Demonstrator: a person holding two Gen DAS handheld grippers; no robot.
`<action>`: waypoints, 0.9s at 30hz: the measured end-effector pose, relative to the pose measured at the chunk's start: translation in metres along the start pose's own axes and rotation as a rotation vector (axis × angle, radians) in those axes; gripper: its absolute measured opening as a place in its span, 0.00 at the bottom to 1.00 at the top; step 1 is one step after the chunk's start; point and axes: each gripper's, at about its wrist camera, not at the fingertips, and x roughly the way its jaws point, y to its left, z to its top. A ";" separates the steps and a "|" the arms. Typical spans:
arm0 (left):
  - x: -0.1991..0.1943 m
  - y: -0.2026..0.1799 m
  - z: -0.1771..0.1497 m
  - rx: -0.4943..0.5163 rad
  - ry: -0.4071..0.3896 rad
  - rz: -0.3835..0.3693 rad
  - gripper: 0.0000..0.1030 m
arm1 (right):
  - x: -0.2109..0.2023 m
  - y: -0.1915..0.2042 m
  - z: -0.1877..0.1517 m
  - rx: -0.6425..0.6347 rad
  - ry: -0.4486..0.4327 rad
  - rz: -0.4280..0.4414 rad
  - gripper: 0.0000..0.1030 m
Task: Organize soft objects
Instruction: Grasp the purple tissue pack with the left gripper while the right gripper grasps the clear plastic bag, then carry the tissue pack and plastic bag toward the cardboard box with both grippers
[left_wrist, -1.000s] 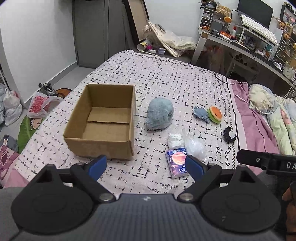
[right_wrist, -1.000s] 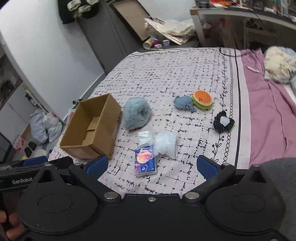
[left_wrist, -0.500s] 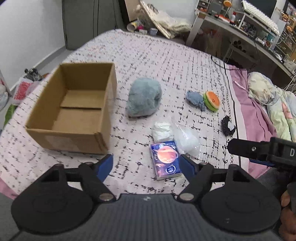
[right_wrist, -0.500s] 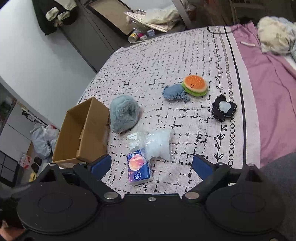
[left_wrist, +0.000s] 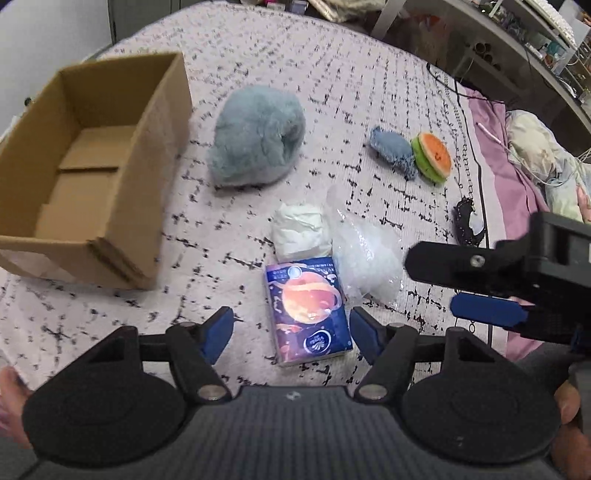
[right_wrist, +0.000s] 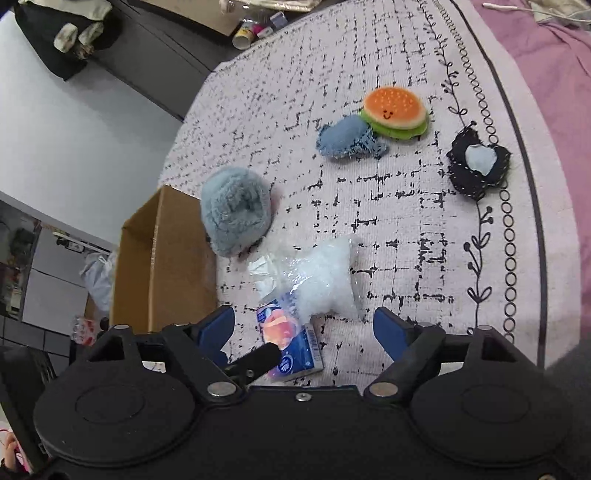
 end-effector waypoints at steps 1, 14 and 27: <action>0.004 0.001 0.001 -0.008 0.003 -0.002 0.67 | 0.005 0.000 0.001 0.000 0.005 -0.001 0.76; 0.041 0.004 0.004 -0.069 0.077 -0.035 0.60 | 0.045 -0.009 0.020 0.035 0.041 0.019 0.74; 0.021 0.005 0.004 -0.078 0.039 -0.009 0.47 | 0.050 -0.005 0.018 0.008 0.024 0.033 0.37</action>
